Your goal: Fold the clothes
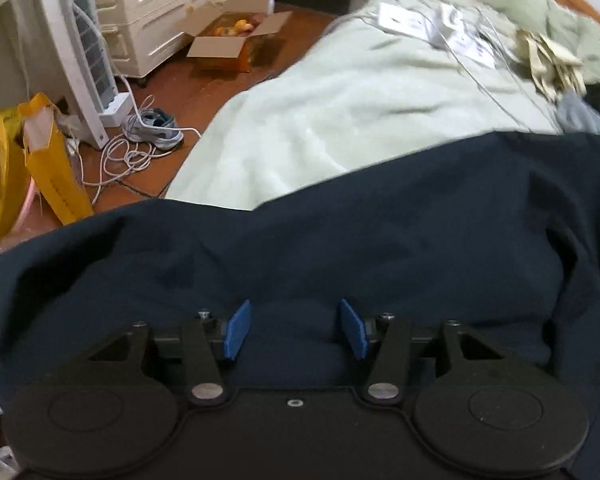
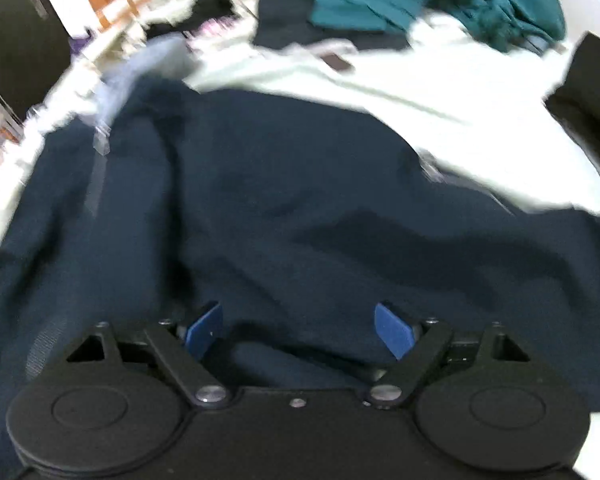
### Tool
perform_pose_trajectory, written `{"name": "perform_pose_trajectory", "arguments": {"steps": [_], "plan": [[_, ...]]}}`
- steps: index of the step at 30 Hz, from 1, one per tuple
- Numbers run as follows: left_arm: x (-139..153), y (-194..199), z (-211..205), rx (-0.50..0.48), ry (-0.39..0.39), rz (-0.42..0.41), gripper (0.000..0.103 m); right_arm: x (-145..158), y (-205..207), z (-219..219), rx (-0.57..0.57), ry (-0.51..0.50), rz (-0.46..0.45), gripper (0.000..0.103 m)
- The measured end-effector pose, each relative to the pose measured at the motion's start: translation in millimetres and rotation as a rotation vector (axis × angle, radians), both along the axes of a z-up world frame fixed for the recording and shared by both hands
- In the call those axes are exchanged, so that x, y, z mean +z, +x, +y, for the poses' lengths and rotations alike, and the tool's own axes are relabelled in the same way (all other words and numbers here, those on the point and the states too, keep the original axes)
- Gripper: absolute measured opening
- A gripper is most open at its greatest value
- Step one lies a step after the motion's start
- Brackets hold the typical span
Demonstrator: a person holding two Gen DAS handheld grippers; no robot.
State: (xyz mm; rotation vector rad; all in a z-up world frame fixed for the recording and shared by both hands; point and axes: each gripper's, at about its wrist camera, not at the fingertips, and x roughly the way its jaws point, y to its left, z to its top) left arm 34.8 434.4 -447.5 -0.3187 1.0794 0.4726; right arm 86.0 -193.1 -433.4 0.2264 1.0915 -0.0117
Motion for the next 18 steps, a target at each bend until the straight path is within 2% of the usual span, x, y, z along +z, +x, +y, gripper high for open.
{"name": "perform_pose_trajectory", "arguments": {"steps": [3,4,6,7,8,9,10,12,16,18], "plan": [[6.7,13.3,-10.2,-0.003,0.054,0.059,0.057,-2.7,-1.3,-5.5,-0.012,0.027,-0.009,0.084],[10.9,16.1,-12.4,0.003,0.047,0.052,0.057,0.0,-1.2,-6.9,-0.014,0.044,-0.025,0.084],[25.8,24.3,-20.5,0.024,0.007,0.002,0.059,9.8,1.7,-8.0,0.009,0.061,-0.058,0.084],[32.3,28.9,-25.3,0.03,-0.012,-0.032,0.067,15.4,3.7,-8.3,0.025,0.066,-0.076,0.085],[44.6,38.1,-35.2,0.036,-0.036,-0.086,0.075,23.4,7.1,-7.8,0.051,0.065,-0.102,0.089],[53.4,45.9,-43.3,0.037,-0.047,-0.125,0.078,33.8,11.9,-6.4,0.088,0.059,-0.138,0.092],[59.7,54.4,-51.5,0.026,-0.058,-0.155,0.081,42.2,18.7,-4.5,0.125,0.061,-0.167,0.101],[75.1,82.1,-77.5,-0.023,-0.087,-0.229,0.085,54.0,36.0,0.4,0.201,0.086,-0.205,0.102],[91.8,145.5,-133.2,-0.16,-0.139,-0.308,0.085,63.6,80.3,13.1,0.297,0.118,-0.249,0.102],[97.5,174.2,-159.1,-0.22,-0.138,-0.334,0.088,68.2,104.0,20.7,0.33,0.128,-0.283,0.102]]}}
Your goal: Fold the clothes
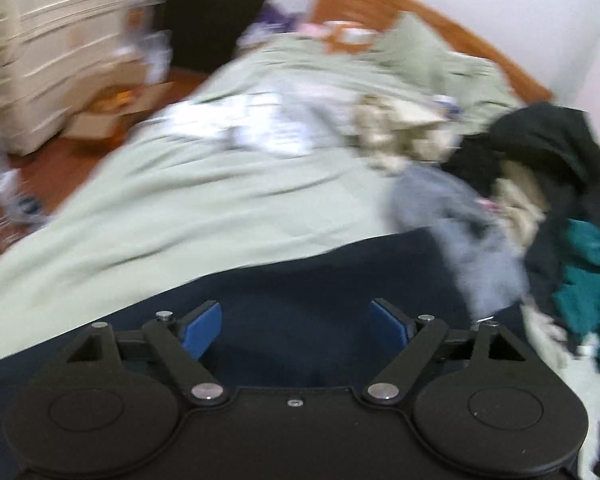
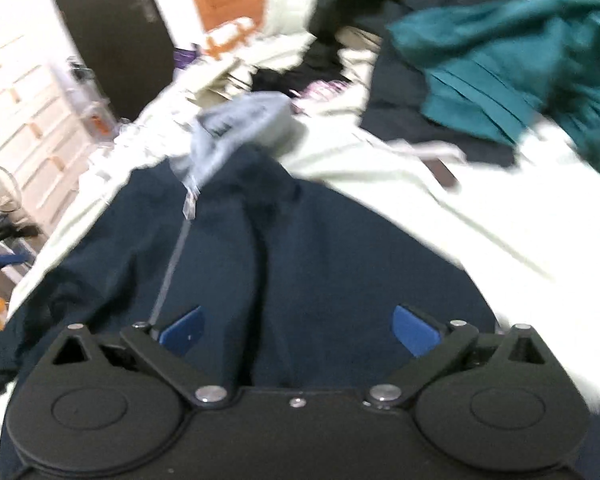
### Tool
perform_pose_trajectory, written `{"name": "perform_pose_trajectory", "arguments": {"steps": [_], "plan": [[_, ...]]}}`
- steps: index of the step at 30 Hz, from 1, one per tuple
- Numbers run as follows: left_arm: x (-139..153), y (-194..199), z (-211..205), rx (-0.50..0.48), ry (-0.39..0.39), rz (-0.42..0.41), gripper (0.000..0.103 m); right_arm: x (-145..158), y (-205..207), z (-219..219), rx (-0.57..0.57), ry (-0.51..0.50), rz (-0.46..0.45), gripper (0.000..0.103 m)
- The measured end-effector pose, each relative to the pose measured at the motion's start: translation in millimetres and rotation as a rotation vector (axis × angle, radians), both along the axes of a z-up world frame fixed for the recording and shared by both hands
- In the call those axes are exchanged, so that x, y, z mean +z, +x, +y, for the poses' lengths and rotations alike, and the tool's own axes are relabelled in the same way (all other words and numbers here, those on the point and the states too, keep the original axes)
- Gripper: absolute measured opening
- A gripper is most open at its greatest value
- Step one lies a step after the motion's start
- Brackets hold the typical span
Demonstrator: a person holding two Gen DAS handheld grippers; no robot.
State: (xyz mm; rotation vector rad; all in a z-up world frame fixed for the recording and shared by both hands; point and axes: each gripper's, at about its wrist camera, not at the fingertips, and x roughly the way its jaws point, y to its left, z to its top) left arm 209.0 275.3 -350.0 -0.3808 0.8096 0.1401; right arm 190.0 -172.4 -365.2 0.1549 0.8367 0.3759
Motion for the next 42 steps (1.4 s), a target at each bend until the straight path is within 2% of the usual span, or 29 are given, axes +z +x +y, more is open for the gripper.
{"name": "perform_pose_trajectory", "arguments": {"steps": [3,5,9,12,16,19,20,22,24,26,30,31,32,33,34,35,36,37,38,40,42], "plan": [[6.8,34.4,-34.3,-0.047,0.096,-0.033,0.091,8.9,50.6,10.7,0.033,0.045,-0.044,0.102],[4.7,60.2,-47.2,-0.048,0.127,-0.04,0.091,16.4,89.9,16.6,0.055,0.098,-0.069,0.102],[-6.9,111.6,-52.3,-0.04,0.049,-0.071,0.091,20.2,145.6,27.9,0.085,0.15,-0.075,0.102],[-19.9,153.2,-55.6,-0.051,0.07,-0.075,0.091,13.7,192.1,42.1,0.071,0.118,-0.071,0.102],[-31.4,205.0,-60.3,-0.108,0.081,-0.078,0.091,-1.7,245.9,55.1,0.02,0.151,-0.04,0.099],[-45.2,247.3,-58.6,-0.115,0.079,-0.05,0.091,-20.2,297.7,76.4,0.018,0.116,0.01,0.095],[-50.6,261.2,-58.7,-0.121,0.078,-0.039,0.091,-24.4,306.2,80.6,0.022,0.102,0.025,0.086],[-59.5,279.6,-61.7,-0.148,0.088,-0.001,0.09,-33.1,327.7,90.7,0.028,0.078,0.045,0.079],[-72.5,304.3,-67.3,-0.183,0.109,0.041,0.09,-40.5,346.4,100.1,0.037,0.055,0.057,0.079],[-84.2,320.5,-68.9,-0.166,0.114,0.088,0.089,-47.8,358.7,105.4,0.035,0.049,0.075,0.079],[-102.2,341.9,-69.5,-0.184,0.095,0.15,0.085,-60.7,383.6,114.8,0.036,0.073,0.102,0.078],[-105.7,345.7,-69.0,-0.188,0.096,0.161,0.079,-64.3,389.4,116.3,0.031,0.093,0.12,0.07],[-108.8,349.1,-68.2,-0.19,0.091,0.172,0.072,-67.5,393.9,117.1,0.028,0.114,0.139,0.039],[-111.4,351.8,-66.8,-0.186,0.076,0.183,0.069,-70.0,398.0,118.6,0.027,0.123,0.156,0.024],[-114.0,354.6,-65.5,-0.182,0.061,0.194,0.062,-71.9,401.2,121.3,0.024,0.113,0.167,0.023],[-115.4,356.2,-64.6,-0.18,0.05,0.199,0.047,-73.2,403.3,124.7,0.024,0.094,0.169,0.023],[-114.8,355.8,-64.5,-0.182,0.046,0.193,0.038,-73.1,404.2,127.9,0.029,0.078,0.162,0.022],[-113.2,355.1,-66.1,-0.187,0.065,0.186,0.018,-71.8,404.5,129.7,0.031,0.068,0.155,0.022],[-109.9,353.5,-69.7,-0.199,0.112,0.178,0.01,-69.7,404.3,130.2,0.031,0.063,0.15,0.02],[-101.9,349.1,-72.9,-0.235,0.146,0.149,0.009,-64.7,402.4,129.2,0.033,0.066,0.141,0.019],[-87.2,339.5,-71.3,-0.264,0.146,0.105,0.007,-51.1,396.3,125.5,0.051,0.079,0.119,0.016]]}}
